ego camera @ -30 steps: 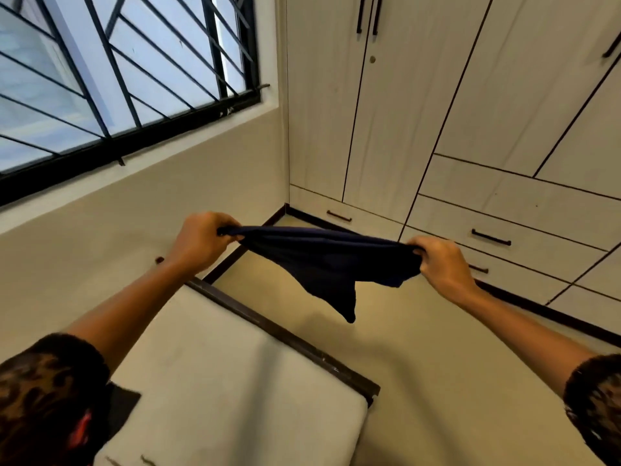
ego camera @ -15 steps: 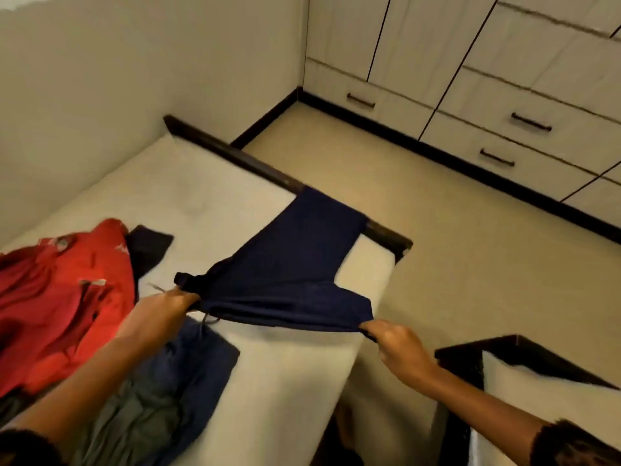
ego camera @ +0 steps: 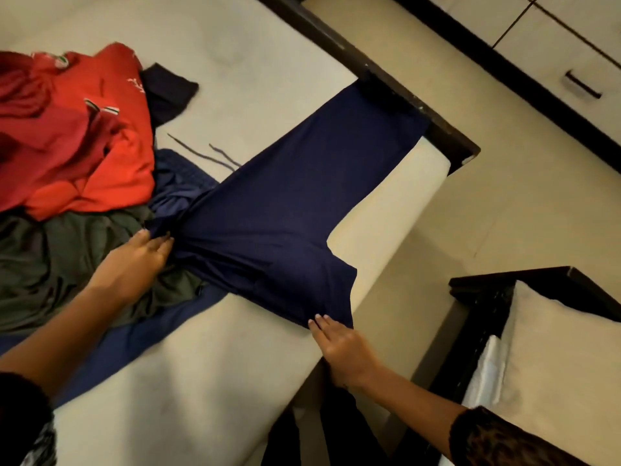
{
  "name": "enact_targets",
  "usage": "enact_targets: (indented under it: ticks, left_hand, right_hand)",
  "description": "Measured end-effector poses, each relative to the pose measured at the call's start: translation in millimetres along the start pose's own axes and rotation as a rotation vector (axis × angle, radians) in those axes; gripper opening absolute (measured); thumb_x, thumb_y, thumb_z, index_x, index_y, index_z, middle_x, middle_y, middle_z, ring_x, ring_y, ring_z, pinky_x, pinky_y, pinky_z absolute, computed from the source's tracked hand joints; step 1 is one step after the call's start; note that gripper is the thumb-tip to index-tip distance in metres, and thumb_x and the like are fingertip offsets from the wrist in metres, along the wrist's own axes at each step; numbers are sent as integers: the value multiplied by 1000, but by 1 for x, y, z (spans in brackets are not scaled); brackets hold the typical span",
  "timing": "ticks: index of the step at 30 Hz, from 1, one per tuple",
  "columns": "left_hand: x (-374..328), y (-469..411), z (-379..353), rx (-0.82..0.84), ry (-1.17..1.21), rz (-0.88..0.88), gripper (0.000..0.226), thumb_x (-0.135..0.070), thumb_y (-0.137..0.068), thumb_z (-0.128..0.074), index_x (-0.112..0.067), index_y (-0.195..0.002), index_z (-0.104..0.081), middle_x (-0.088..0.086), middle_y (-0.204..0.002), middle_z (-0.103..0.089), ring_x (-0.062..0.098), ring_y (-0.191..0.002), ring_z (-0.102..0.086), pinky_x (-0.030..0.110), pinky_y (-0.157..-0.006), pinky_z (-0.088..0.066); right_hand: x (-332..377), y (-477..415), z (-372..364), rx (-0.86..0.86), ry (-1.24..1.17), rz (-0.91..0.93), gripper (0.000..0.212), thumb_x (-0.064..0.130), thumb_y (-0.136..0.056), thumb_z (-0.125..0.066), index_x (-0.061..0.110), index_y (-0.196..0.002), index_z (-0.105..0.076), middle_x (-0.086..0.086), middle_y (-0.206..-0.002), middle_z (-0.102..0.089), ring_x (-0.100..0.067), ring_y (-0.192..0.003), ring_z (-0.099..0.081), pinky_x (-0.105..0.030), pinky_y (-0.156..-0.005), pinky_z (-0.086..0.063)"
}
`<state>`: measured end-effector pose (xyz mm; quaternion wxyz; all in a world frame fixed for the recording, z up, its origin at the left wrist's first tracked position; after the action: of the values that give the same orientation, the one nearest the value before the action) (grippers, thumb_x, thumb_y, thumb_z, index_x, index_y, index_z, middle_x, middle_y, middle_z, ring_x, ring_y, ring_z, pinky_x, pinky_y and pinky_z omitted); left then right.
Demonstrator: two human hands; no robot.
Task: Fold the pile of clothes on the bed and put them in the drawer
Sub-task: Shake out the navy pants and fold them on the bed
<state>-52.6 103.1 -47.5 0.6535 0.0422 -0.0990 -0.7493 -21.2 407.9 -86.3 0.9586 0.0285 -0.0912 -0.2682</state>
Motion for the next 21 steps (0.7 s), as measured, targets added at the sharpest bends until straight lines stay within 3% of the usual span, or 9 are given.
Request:
enact_targets:
  ticks: [2,4,7,9,11,13,16,19,21]
  left_hand:
    - [5,9,-11,18,-41,38,47,27,-49,-53,21,-95,-63,30,-90,-67,53,-75,-62,55,-49,-51]
    - [4,13,-18,61,-70,91,54,30,-58,-52,20,-110,-58,33,-108,-62,61,-101,-53,66,-74,-47]
    - [9,28,-41,357,-62,318,64,1,-90,-43,-7,-148,-18,6,-156,-17,42,-142,-1,63,-108,-9]
    - [4,35,-37,316,117,530,63,-4,-87,-51,-9,-146,-28,6,-155,-24,36,-144,1,65,-107,1]
    - [-6,35,-24,54,197,590,52,4,-76,-59,2,-128,-53,18,-139,-47,42,-139,-22,68,-105,-4]
    - [-30,27,-12,-200,167,452,40,2,-72,-49,3,-109,-64,22,-125,-58,44,-126,-43,65,-104,-17]
    - [-83,8,-18,-290,103,76,38,-7,-77,-40,-3,-103,-69,17,-122,-62,37,-117,-53,50,-107,-20]
    - [-107,-5,-32,-265,42,-80,18,-3,-77,-65,-6,-93,-72,19,-118,-63,36,-114,-51,47,-111,-20]
    - [-107,-8,-40,-199,62,-72,21,-6,-63,-84,-7,-81,-73,21,-112,-64,35,-110,-47,53,-101,-36]
  right_hand:
    - [12,0,-9,45,14,7,73,18,-26,-95,14,-97,-76,-4,-94,-74,-14,-82,-72,-21,-67,-57]
    - [16,-1,-15,91,17,-8,80,16,-19,-95,14,-96,-76,-3,-94,-74,-13,-81,-71,-20,-66,-56]
    - [12,-5,-19,101,-33,-38,85,11,-15,-92,12,-98,-75,-3,-91,-74,-13,-78,-72,-20,-63,-55]
    - [4,-12,-12,36,-99,-54,59,8,-40,-88,10,-96,-74,-4,-82,-73,-18,-67,-71,-24,-58,-56]
    - [-6,-22,1,-73,-114,-43,21,13,-67,-77,7,-86,-73,-5,-71,-70,-20,-58,-66,-27,-57,-56]
    - [-17,-33,10,-153,-49,-33,21,19,-67,-81,7,-82,-73,-5,-74,-70,-20,-65,-67,-28,-64,-57]
    - [-25,-48,3,-133,105,-17,49,30,-59,-87,4,-98,-73,-10,-104,-71,-25,-98,-68,-38,-88,-52]
    - [-28,-56,-15,-45,187,-38,69,39,-68,-80,1,-122,-60,-14,-128,-59,-28,-121,-54,-42,-100,-42]
    - [-30,-56,-21,-29,164,-71,71,39,-71,-78,2,-127,-56,-14,-131,-56,-29,-124,-52,-43,-100,-42]
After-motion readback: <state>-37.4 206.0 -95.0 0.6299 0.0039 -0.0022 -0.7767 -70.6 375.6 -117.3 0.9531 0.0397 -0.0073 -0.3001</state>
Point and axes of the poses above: each hand's wrist, its own y-axis away from the middle knuckle, its own z-axis out of the back of the hand, x = y × z, the point moved 8 cm from there along -y, towards the middle knuckle
